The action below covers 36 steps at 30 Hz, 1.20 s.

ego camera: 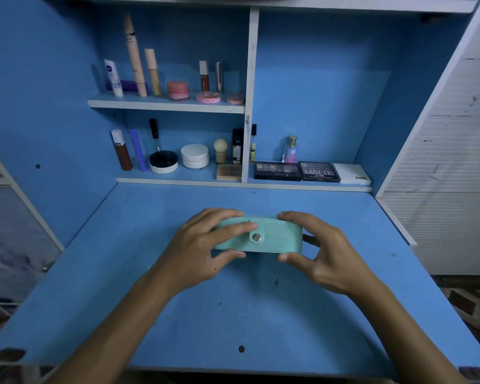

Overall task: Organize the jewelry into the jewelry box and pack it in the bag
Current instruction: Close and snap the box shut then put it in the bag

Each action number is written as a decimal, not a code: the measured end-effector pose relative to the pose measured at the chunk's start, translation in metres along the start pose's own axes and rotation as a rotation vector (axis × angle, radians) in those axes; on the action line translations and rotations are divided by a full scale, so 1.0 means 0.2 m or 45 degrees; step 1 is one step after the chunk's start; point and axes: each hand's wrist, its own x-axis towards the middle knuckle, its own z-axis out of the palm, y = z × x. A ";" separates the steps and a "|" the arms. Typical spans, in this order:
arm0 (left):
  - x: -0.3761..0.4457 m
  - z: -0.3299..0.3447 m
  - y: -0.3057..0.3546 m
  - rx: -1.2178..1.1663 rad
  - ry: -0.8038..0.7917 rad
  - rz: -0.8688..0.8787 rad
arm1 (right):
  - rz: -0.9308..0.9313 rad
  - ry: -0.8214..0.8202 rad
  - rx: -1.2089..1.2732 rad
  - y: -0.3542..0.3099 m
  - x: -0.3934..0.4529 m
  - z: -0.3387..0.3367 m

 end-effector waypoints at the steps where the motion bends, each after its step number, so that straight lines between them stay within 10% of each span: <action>1: 0.00 0.00 0.00 0.005 0.009 0.011 | 0.002 0.000 0.003 0.00 0.00 0.00; 36: -0.26 -0.05 0.21 0.021 -0.067 0.046 | -0.343 0.085 -0.268 -0.06 -0.30 0.14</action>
